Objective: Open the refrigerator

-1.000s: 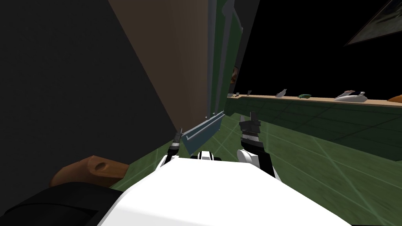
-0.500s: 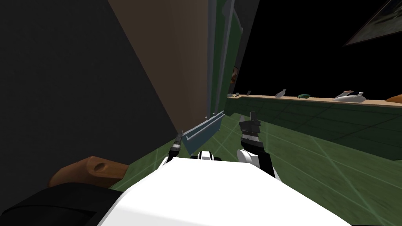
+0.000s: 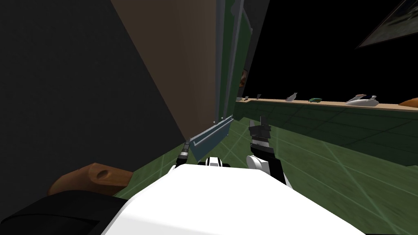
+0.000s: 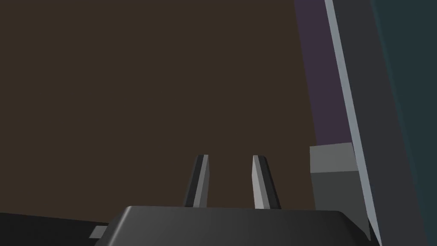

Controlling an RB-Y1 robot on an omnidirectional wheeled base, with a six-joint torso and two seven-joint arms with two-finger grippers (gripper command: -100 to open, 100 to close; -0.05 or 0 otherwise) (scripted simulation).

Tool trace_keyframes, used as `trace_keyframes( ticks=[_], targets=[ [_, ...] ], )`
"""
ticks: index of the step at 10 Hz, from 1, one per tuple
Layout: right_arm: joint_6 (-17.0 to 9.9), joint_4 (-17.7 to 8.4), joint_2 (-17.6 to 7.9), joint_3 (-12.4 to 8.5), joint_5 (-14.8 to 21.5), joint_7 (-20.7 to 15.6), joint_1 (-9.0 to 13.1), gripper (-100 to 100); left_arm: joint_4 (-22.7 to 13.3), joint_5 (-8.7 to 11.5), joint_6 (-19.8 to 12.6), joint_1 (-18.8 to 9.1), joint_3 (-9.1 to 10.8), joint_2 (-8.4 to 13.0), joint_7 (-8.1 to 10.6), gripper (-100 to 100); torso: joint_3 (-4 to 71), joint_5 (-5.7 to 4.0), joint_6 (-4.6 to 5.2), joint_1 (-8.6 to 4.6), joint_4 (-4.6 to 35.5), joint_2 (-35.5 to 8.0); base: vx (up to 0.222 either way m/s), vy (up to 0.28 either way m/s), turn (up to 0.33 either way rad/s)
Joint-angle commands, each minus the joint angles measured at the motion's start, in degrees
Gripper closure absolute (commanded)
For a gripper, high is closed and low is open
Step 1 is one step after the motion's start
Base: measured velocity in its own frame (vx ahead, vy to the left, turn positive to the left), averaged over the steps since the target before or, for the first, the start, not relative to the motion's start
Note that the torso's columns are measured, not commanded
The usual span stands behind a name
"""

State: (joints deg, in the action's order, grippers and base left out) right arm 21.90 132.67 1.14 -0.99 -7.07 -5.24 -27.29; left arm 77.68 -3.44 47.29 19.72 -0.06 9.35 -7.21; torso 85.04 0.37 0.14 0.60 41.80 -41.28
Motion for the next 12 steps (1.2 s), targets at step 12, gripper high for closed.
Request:
trace_keyframes(
  ticks=[12],
  targets=[
    [0.0, 0.0, 0.0, 0.0, 0.0, 0.0, 0.0, 0, -12.3, -0.7, 2.1, -1.5, -0.31, -2.2, -1.14, -100, -0.1, 0.41, 0.07, -0.2, -0.5, -0.1, 0.006, 0.003, -0.004]
  ],
)
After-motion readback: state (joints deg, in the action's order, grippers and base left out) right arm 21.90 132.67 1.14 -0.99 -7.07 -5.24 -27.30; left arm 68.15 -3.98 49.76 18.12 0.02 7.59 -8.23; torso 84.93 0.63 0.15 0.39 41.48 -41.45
